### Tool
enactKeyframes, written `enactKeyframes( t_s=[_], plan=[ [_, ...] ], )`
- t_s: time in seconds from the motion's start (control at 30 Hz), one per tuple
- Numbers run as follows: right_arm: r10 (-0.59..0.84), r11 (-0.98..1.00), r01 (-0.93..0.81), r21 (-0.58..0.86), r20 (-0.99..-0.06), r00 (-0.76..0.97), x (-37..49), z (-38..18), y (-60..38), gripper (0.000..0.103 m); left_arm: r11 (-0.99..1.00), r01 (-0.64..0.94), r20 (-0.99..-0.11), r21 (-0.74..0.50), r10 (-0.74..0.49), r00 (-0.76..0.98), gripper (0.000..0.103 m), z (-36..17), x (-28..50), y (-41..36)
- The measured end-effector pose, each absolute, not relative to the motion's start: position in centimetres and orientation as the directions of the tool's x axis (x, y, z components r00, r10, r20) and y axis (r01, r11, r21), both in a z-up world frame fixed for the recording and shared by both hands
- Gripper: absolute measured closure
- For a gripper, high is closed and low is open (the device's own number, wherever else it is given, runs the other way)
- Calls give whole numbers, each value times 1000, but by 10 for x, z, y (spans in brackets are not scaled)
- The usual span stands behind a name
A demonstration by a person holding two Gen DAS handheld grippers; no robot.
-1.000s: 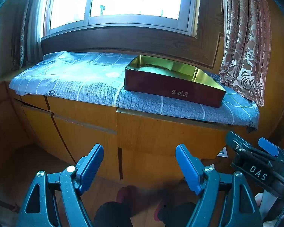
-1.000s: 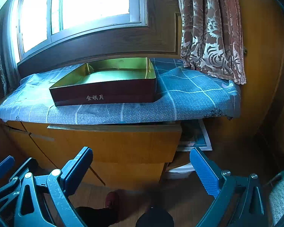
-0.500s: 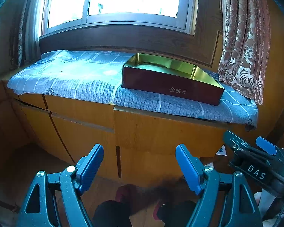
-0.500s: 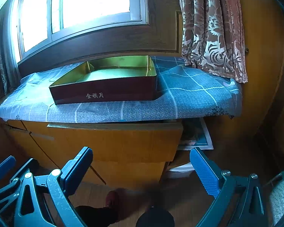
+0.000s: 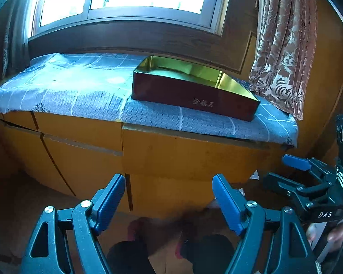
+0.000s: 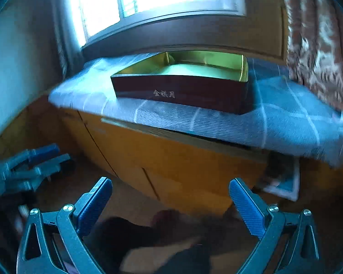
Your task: Organize soft objects
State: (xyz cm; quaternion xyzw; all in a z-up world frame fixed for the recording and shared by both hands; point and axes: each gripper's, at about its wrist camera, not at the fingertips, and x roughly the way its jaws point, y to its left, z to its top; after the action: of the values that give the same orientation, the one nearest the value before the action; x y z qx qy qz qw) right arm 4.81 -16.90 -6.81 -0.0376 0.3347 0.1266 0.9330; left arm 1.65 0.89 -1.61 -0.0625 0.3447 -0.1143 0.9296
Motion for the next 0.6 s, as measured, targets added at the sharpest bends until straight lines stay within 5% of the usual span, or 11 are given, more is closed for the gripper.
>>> enactKeyframes(
  t_s=[0.33,0.6],
  plan=[
    [328,861,-509,-16,-748,578,72,-78,-171,0,964,267,-637,14,-197,745,23,-19,24,-12],
    [318,792,-610,-2,-852,416,125,-89,-175,0,910,413,-690,-26,-315,651,18,-31,44,-13]
  ],
)
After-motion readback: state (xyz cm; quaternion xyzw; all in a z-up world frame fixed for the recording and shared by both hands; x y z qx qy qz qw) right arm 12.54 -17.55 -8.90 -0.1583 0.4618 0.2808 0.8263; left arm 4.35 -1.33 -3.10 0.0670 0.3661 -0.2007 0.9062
